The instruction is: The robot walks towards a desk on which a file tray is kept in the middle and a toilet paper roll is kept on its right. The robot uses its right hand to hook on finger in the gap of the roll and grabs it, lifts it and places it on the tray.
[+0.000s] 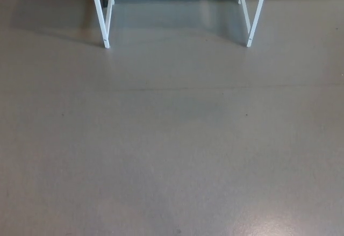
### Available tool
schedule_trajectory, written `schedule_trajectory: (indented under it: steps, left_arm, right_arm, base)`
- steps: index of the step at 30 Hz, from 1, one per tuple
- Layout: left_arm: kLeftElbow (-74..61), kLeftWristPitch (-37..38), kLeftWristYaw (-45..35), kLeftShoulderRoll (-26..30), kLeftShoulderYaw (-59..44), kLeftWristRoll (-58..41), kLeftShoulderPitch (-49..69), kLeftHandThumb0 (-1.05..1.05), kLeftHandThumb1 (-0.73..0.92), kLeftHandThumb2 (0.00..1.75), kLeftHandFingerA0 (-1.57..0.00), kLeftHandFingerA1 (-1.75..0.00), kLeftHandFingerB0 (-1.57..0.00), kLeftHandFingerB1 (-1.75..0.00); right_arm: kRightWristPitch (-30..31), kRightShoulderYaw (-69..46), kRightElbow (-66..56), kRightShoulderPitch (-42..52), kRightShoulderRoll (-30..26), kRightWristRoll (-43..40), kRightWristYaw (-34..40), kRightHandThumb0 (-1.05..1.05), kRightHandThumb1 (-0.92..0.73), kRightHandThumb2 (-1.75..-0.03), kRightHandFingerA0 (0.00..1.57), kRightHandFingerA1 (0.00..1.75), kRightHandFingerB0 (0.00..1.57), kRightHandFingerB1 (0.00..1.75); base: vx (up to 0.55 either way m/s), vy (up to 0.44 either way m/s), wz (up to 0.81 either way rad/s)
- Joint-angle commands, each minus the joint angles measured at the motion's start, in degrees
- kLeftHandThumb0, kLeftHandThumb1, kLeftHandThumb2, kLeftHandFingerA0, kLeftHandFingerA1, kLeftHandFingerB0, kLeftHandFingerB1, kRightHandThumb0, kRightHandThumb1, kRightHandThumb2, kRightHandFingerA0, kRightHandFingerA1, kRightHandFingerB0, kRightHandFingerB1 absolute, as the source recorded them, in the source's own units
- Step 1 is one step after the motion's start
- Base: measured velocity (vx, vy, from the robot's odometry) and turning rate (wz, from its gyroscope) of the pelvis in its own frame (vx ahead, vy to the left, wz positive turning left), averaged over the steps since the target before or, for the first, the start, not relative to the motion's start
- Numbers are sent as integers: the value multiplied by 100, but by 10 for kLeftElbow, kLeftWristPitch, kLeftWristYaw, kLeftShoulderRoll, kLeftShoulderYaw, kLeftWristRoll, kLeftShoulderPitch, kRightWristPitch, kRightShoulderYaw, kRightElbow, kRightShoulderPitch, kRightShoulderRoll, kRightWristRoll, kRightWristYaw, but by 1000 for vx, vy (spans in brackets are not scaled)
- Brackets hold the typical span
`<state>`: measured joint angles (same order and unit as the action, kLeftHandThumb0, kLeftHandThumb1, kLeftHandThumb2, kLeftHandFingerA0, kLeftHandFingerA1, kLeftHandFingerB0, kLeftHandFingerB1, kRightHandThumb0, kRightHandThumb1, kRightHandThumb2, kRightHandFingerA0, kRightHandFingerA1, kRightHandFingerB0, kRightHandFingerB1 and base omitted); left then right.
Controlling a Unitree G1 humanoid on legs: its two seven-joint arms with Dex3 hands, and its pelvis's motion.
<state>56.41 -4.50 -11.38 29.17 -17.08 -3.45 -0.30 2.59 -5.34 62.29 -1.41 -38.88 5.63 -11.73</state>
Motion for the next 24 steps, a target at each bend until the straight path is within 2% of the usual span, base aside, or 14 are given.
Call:
schedule_trajectory:
  steps: [1,3,4,5,7,8,11,12,14,15,17,18,23,24]
  left_arm:
    - [12,-30,-6,3,-18,-24,-1,-87,63,108,0,-65,-13,-63]
    - [5,-29,-12,2,-19,-24,5,-83,62,109,0,-64,-12,-61]
    - [5,-31,-9,1,-23,-26,6,-80,87,64,0,-80,-4,-68]
    - [12,-35,0,0,-23,-24,0,-87,63,108,-4,-66,-11,-62]
    - [15,-35,-10,2,-24,-27,1,-80,89,66,0,-75,-1,-68]
    - [20,-33,-11,2,-24,-28,-1,-81,62,109,0,-63,-11,-59]
    - [25,-18,-23,6,-23,-28,4,-82,92,65,0,-74,0,-62]
    - [33,-30,-15,6,-27,-30,0,-85,65,111,0,-63,-11,-56]
    - [46,-19,-13,8,-18,-20,-2,-88,67,110,-9,-68,-8,-59]
    - [50,-15,-13,11,-6,-9,-2,-84,91,63,-7,-82,-3,-65]
    - [47,-13,-13,13,2,-6,5,-89,68,113,-21,-73,-5,-60]
    - [48,-14,-12,13,2,-8,9,-85,89,66,-8,-79,-5,-65]
    - [52,-10,-6,15,6,-10,20,-87,84,73,-11,-80,-8,-66]
    - [64,-16,-10,13,-12,-28,22,-91,66,110,-13,-72,-9,-62]
  right_arm:
    - [-11,-26,17,2,-4,-29,-37,-70,-53,-85,36,51,4,23]
    - [-26,-36,16,9,1,-34,-31,-69,-53,-87,34,50,2,23]
    - [-26,-40,15,9,3,-35,-34,-67,-66,-59,35,36,2,25]
    - [-19,-40,11,10,1,-34,-38,-71,-52,-85,12,45,3,24]
    - [-12,-46,3,13,6,-36,-26,-67,-63,-60,21,34,7,22]
    - [-21,-40,-2,20,3,-26,-22,-74,-52,-85,11,44,3,25]
    - [-39,-59,15,16,8,-42,-36,-67,-49,-82,3,26,2,23]
    - [-42,-55,19,15,11,-35,-25,-69,-51,-82,9,43,4,25]
    - [-41,-57,19,16,11,-35,-27,-64,-63,-61,22,34,7,20]
    - [-46,-65,22,16,14,-43,-28,-62,-63,-61,20,36,7,20]
    - [-55,-59,26,20,12,-36,-31,-68,-49,-87,1,35,0,22]
    - [-57,-56,27,23,11,-32,-31,-70,-49,-85,3,24,5,23]
    - [-43,-31,4,38,2,-9,-31,-72,-53,-91,0,22,2,24]
    - [-43,-26,2,48,1,-9,-36,-79,-56,-90,2,17,2,18]
  base:
    - [0,0,0]
    - [0,0,0]
    - [0,0,0]
    - [0,0,0]
    - [0,0,0]
    - [246,182,8]
    - [-7,-22,9]
    - [-108,-52,24]
    - [-53,-45,-9]
    - [90,10,-4]
    - [106,63,-10]
    - [118,131,-9]
    - [201,237,-2]
    - [264,205,-11]
